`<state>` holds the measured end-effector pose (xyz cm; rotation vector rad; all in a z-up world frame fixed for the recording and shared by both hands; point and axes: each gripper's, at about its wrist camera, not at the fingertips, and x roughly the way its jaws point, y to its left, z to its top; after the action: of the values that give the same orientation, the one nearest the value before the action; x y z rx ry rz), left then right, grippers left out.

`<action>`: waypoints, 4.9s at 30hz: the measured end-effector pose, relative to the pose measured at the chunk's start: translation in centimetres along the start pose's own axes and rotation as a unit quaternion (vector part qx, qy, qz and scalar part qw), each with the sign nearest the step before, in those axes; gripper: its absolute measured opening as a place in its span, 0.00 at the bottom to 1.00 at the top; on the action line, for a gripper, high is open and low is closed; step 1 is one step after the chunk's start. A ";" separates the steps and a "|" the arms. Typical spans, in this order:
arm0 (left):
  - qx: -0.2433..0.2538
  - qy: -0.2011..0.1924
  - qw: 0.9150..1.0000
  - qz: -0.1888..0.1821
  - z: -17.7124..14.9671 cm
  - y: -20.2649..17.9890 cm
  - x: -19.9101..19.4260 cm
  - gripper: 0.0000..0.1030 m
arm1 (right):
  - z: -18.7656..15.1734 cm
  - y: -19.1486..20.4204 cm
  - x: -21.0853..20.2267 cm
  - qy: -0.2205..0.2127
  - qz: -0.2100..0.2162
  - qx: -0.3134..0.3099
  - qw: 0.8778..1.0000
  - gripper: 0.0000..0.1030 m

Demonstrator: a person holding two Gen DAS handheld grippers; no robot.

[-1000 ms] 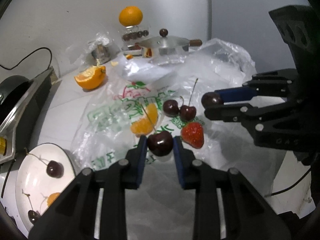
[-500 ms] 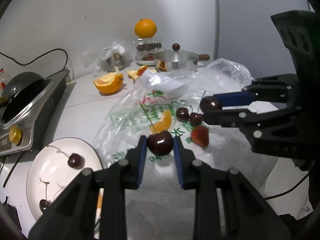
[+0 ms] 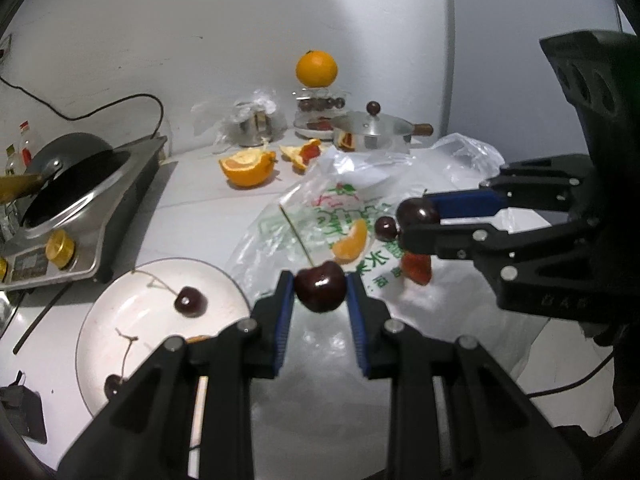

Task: Organize fruits
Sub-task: 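Carry both held cherries from the bag over the white plate, then open the left tool to drop its cherry while the right tool lowers and releases its cherry, then move both open tools back over the plastic bag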

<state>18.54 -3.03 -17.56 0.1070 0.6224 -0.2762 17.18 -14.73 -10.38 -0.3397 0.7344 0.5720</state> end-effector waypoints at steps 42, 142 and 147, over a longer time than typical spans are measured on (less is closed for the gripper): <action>-0.101 0.015 0.992 0.080 -5.9 12.6 -2.1 0.26 | 4.6 9.4 5.6 0.035 0.045 -0.072 0.996 0.29; -0.091 -0.005 0.995 0.048 -2.8 7.7 -3.4 0.66 | 2.9 5.8 4.9 0.038 0.035 -0.025 0.998 0.36; -0.081 -0.001 0.996 0.041 -2.2 6.3 -2.6 0.66 | 2.0 4.2 4.1 0.033 0.028 -0.011 0.999 0.36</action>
<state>17.09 3.96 -17.67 -0.0232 0.6348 -0.1467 18.19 -8.91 -12.24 -0.3612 0.8044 0.6237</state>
